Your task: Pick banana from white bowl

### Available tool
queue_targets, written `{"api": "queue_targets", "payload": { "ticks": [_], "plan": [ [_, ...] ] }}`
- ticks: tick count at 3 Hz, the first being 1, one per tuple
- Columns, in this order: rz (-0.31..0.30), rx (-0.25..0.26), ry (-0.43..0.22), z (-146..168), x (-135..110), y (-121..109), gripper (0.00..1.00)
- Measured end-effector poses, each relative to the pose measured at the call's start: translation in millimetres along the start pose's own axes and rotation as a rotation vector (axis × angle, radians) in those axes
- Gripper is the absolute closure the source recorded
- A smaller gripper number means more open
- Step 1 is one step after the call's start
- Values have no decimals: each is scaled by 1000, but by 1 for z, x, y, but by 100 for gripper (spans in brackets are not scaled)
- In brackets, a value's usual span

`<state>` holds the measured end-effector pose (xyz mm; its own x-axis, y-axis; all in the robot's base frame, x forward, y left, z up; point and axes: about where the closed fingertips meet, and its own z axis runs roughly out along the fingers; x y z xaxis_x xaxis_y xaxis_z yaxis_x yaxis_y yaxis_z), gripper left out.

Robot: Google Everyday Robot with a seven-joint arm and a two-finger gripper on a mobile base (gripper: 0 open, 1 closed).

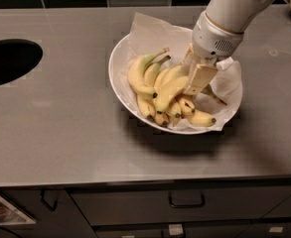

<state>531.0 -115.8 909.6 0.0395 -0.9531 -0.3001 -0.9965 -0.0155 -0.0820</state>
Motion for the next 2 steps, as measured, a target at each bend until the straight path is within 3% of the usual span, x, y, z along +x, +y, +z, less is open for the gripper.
{"api": "queue_targets", "payload": {
  "ticks": [1, 2],
  "plan": [
    [0, 0, 0, 0, 0, 0, 100],
    [-14, 35, -26, -9, -4, 0, 100]
  ]
}}
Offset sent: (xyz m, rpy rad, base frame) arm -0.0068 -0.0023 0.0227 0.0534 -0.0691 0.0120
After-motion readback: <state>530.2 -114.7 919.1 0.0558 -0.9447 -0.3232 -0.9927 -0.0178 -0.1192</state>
